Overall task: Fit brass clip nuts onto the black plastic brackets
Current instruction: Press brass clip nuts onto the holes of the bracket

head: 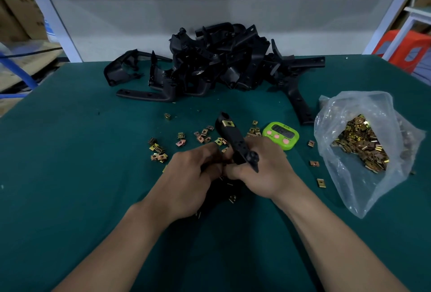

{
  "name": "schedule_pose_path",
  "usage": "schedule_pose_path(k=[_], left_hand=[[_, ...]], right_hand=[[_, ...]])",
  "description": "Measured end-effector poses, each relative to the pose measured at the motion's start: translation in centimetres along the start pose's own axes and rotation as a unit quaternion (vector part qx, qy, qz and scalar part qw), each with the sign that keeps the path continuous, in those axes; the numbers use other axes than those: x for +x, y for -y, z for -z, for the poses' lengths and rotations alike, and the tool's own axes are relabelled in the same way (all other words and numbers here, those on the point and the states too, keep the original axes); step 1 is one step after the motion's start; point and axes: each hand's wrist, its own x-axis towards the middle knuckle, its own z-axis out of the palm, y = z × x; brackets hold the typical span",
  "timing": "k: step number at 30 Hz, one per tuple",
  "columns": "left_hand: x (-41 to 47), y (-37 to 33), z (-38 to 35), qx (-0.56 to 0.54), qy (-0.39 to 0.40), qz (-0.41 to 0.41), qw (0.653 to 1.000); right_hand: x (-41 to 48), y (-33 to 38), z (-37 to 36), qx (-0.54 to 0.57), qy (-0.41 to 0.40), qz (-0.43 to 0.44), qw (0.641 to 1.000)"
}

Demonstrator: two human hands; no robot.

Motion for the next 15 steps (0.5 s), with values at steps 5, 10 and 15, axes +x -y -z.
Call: schedule_pose_path(k=[5, 10, 15], left_hand=[[-0.03, 0.19, 0.03, -0.009, -0.015, -0.013, 1.0], [-0.22, 0.14, 0.04, -0.039, -0.006, -0.027, 0.999], [0.05, 0.16, 0.07, -0.099, 0.014, -0.005, 0.995]], right_hand=[[-0.15, -0.13, 0.5, 0.053, 0.01, 0.005, 0.999], [-0.26, -0.02, 0.91, 0.106, 0.038, -0.001, 0.994], [-0.24, -0.13, 1.09, 0.149, 0.064, -0.016, 0.987]])
